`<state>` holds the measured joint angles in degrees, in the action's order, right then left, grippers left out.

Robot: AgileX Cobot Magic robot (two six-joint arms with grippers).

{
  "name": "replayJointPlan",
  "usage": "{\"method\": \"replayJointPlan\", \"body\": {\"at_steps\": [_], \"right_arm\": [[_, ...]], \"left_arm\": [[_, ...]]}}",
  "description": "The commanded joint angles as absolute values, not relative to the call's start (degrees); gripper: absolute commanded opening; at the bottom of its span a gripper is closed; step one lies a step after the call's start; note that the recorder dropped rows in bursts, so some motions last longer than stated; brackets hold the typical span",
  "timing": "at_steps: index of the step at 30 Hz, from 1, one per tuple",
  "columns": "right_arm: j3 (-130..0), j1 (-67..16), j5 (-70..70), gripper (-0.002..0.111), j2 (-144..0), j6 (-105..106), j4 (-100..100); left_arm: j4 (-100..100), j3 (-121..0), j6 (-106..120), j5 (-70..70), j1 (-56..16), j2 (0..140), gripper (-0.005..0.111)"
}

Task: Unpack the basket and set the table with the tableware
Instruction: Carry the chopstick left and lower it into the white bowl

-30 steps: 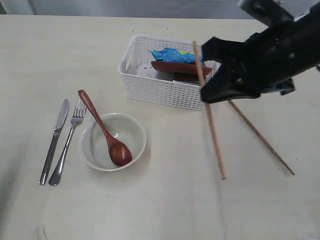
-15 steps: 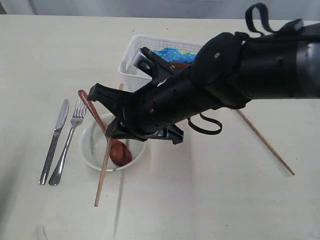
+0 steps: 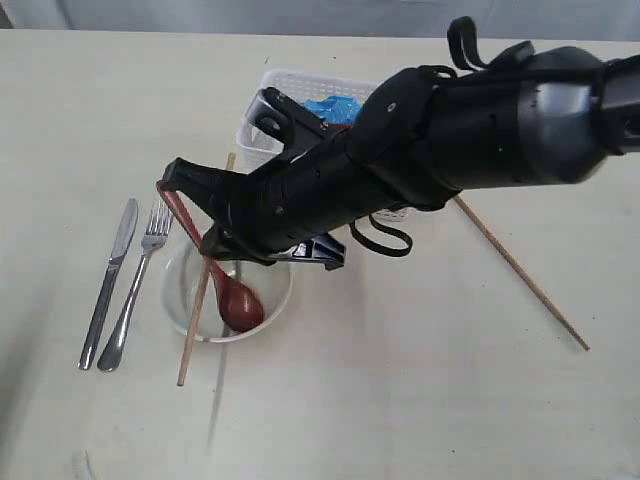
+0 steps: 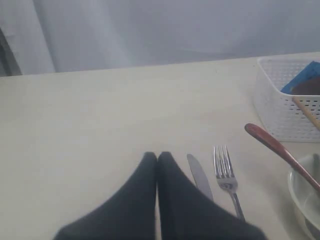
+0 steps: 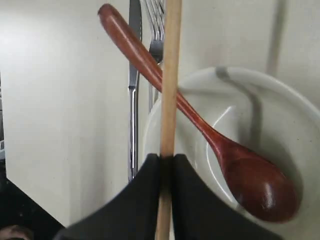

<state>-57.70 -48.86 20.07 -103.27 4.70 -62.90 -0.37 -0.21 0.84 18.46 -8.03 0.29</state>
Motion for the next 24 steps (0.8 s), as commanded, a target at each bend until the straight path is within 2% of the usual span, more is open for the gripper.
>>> {"method": "replayJointPlan", "body": {"at_steps": [1, 24], "right_arm": [[-58.24, -49.44, 21.42, 0.000, -105.86, 5.67, -62.89], [-58.58, -49.59, 22.37, 0.000, -106.94, 8.33, -62.87]], "left_arm": [[0.00, 0.00, 0.60, 18.38, -7.86, 0.00, 0.000], [0.00, 0.00, 0.60, 18.38, -7.86, 0.00, 0.000]]}}
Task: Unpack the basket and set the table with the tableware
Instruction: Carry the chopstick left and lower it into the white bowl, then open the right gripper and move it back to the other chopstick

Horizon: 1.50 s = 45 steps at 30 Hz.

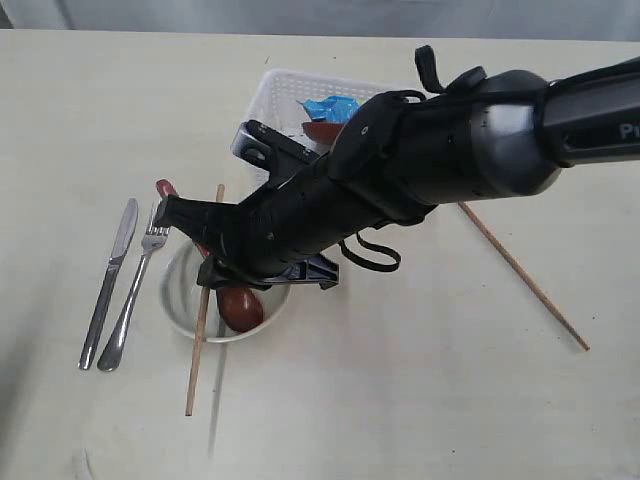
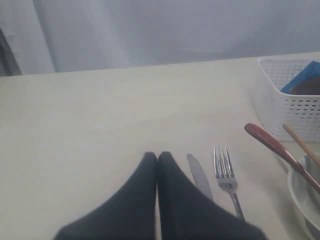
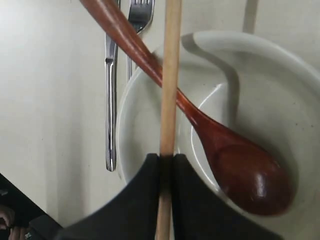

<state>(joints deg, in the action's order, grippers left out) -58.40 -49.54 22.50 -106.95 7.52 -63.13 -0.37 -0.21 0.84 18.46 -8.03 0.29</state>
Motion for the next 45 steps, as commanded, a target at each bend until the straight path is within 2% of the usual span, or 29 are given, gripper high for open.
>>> {"method": "replayJointPlan", "body": {"at_steps": [1, 3, 5, 9, 11, 22, 29, 33, 37, 40, 45], "right_arm": [[-58.58, -49.59, 22.50, 0.000, -106.94, 9.05, -62.87], [-58.58, -49.59, 22.74, 0.003, -106.94, 9.20, -62.87], [-58.58, -49.59, 22.74, 0.013, -106.94, 9.20, -62.87], [-58.58, -49.59, 22.74, 0.042, -106.94, 9.20, -62.87], [-58.58, -49.59, 22.74, 0.047, -106.94, 9.20, -62.87], [-58.58, -47.82, 23.48, 0.046, -101.55, 13.13, -62.29], [-58.58, -39.17, 31.63, 0.046, -92.79, 12.62, -52.14], [-58.58, -33.78, 38.15, 0.046, -89.24, 7.11, -39.31], [-58.58, -30.79, 45.66, 0.046, -87.38, -2.77, -17.87], [-58.33, -30.80, 51.16, 0.046, -87.67, -9.94, -3.97], [-55.16, -30.80, 52.20, 0.046, -90.08, -11.10, 5.75]], "left_arm": [[0.00, 0.00, 0.60, 18.38, -7.86, 0.00, 0.000], [0.00, 0.00, 0.60, 18.38, -7.86, 0.00, 0.000], [0.00, 0.00, 0.60, 18.38, -7.86, 0.00, 0.000], [0.00, 0.00, 0.60, 18.38, -7.86, 0.00, 0.000], [0.00, 0.00, 0.60, 18.38, -7.86, 0.00, 0.000], [0.00, 0.00, 0.60, 18.38, -7.86, 0.00, 0.000], [0.00, 0.00, 0.60, 18.38, -7.86, 0.00, 0.000], [0.00, 0.00, 0.60, 18.38, -7.86, 0.00, 0.000], [0.00, 0.00, 0.60, 18.38, -7.86, 0.00, 0.000], [0.00, 0.00, 0.60, 18.38, -7.86, 0.00, 0.000], [0.00, 0.00, 0.60, 18.38, -7.86, 0.00, 0.000]]}}
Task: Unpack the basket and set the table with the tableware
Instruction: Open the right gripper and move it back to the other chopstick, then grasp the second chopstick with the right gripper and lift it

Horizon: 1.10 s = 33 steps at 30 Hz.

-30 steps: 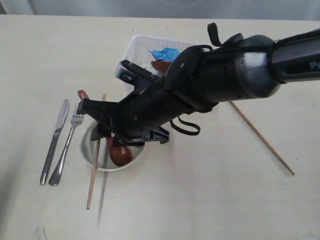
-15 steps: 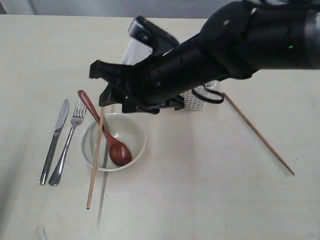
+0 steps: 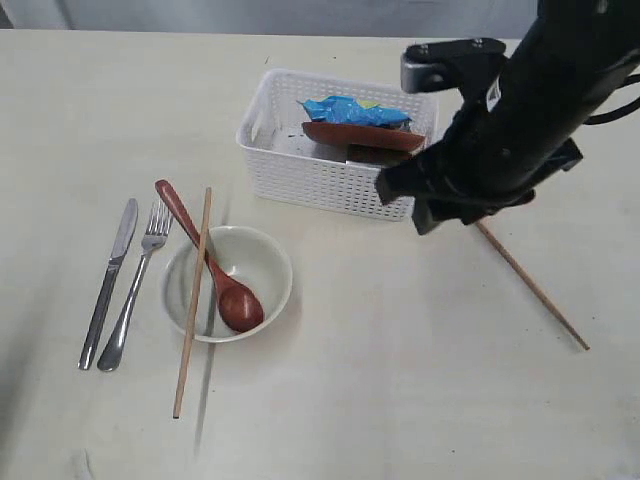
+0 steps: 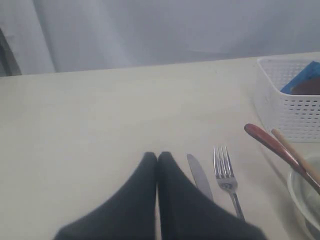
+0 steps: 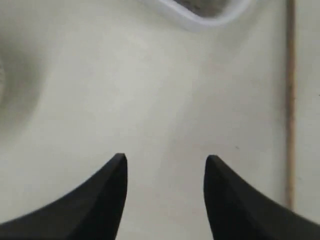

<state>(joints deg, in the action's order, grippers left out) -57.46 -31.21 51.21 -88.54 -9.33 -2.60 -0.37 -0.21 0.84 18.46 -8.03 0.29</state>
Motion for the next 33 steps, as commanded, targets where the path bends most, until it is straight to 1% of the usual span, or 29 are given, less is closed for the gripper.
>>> {"method": "replayJointPlan", "body": {"at_steps": [1, 5, 16, 20, 21, 26, 28, 29, 31, 32, 33], "right_arm": [[-54.34, -30.80, 51.68, 0.046, -90.84, -12.12, 8.39], [-52.89, -30.80, 51.55, 0.046, -94.29, -24.03, 21.13], [-53.72, -29.91, 46.59, 0.046, -104.63, -22.08, 28.57], [-54.17, -26.02, 44.59, 0.046, -106.94, -20.40, 27.88], [-53.90, -23.65, 42.23, 0.046, -107.37, -16.28, 24.40], [-53.89, -19.24, 39.90, 0.046, -109.24, 1.17, 10.87], [-53.89, -18.08, 40.15, 0.046, -110.54, 1.30, 10.58], [-53.89, -17.76, 40.55, 0.042, -111.06, 1.62, 10.58], [-53.89, -17.44, 41.64, 0.013, -112.20, 2.58, 10.41], [-53.89, -17.44, 42.08, 0.002, -112.57, 2.84, 10.41], [-53.89, -17.44, 42.23, 0.000, -112.70, 3.12, 10.41]], "left_arm": [[0.00, 0.00, 0.60, 18.38, -7.86, 0.00, 0.000], [0.00, 0.00, 0.60, 18.38, -7.86, 0.00, 0.000], [0.00, 0.00, 0.60, 18.38, -7.86, 0.00, 0.000], [0.00, 0.00, 0.60, 18.38, -7.86, 0.00, 0.000], [0.00, 0.00, 0.60, 18.38, -7.86, 0.00, 0.000], [0.00, 0.00, 0.60, 18.38, -7.86, 0.00, 0.000], [0.00, 0.00, 0.60, 18.38, -7.86, 0.00, 0.000], [0.00, 0.00, 0.60, 18.38, -7.86, 0.00, 0.000], [0.00, 0.00, 0.60, 18.38, -7.86, 0.00, 0.000], [0.00, 0.00, 0.60, 18.38, -7.86, 0.00, 0.000], [0.00, 0.00, 0.60, 18.38, -7.86, 0.00, 0.000]]}}
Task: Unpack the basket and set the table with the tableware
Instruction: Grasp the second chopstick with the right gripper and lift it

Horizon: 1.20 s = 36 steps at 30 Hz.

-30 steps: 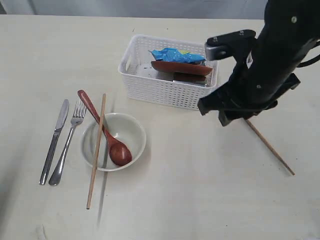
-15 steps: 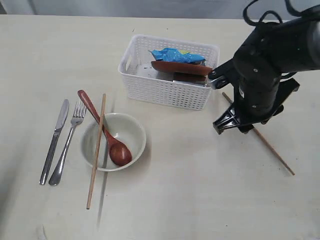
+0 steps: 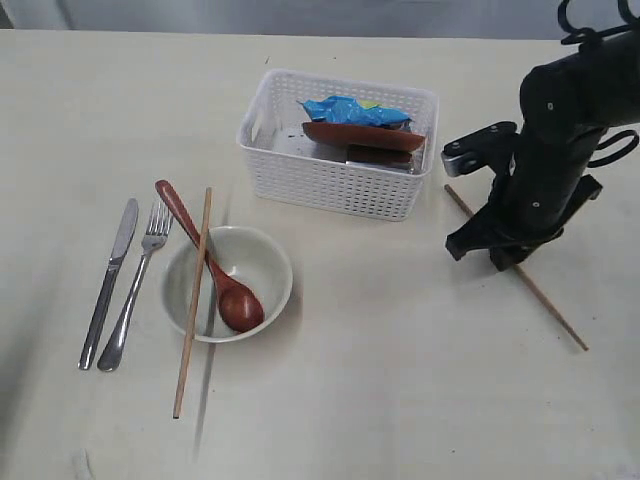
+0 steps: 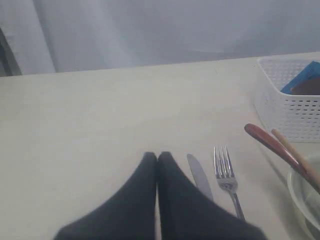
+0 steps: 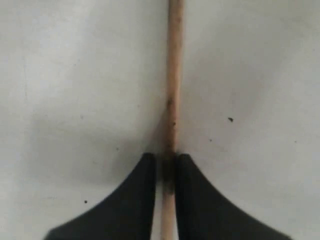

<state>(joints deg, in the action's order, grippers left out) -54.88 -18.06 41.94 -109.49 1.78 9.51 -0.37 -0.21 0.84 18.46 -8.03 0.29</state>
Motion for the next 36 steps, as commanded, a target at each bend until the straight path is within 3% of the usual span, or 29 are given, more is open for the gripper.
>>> {"method": "replayJointPlan", "body": {"at_steps": [1, 18, 27, 36], "right_arm": [[-53.89, -17.44, 42.99, 0.000, -112.70, 3.24, 10.41], [-53.89, -17.44, 47.24, 0.000, -97.19, 3.26, 2.52], [-53.89, -18.13, 54.16, 0.000, -88.13, 10.83, -21.38], [-53.89, -29.99, 49.23, 0.000, -84.59, 10.80, -42.62]], "left_arm": [[0.00, 0.00, 0.60, 18.38, -7.86, 0.00, 0.000], [0.00, 0.00, 0.60, 18.38, -7.86, 0.00, 0.000], [0.00, 0.00, 0.60, 18.38, -7.86, 0.00, 0.000], [0.00, 0.00, 0.60, 18.38, -7.86, 0.00, 0.000]]}}
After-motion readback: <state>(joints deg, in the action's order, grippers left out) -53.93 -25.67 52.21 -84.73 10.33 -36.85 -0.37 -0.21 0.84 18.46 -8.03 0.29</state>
